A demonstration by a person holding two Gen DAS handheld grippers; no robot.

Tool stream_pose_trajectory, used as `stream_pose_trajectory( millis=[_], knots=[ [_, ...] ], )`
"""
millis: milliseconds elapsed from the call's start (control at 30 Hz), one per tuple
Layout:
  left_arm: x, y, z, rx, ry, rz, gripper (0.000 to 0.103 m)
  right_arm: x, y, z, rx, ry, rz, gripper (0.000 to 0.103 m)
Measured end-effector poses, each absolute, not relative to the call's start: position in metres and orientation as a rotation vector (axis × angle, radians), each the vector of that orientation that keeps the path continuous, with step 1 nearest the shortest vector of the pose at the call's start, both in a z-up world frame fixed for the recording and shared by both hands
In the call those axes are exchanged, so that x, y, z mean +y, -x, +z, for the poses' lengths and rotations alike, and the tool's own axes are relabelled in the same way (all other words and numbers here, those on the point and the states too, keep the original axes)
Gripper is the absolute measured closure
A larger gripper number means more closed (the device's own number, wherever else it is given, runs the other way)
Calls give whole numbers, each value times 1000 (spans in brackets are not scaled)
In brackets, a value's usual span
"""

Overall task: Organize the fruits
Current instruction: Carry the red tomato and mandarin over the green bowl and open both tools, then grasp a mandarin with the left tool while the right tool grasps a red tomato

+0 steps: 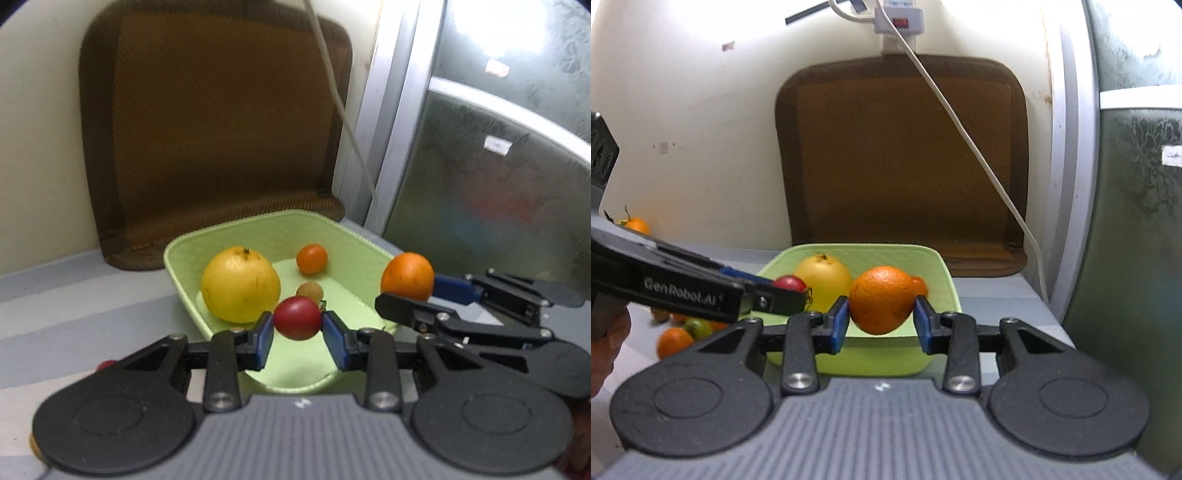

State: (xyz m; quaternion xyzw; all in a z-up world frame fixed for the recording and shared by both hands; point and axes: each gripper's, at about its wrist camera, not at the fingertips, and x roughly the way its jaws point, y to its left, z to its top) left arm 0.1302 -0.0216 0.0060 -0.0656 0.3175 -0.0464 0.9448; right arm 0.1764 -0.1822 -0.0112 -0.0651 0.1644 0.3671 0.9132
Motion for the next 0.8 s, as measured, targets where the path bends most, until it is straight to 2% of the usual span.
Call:
stream_pose_trajectory(
  millis=[367, 600, 800],
  knots=[
    [-19, -120, 6, 612, 153, -90, 67, -186, -180, -16, 306, 132, 731, 58],
    [49, -39, 37, 489, 277, 0, 67, -203, -163, -10, 274, 54, 729, 59],
    [81, 26, 21, 536, 268, 119, 68, -198, -135, -9, 321, 0, 878, 59]
  ],
)
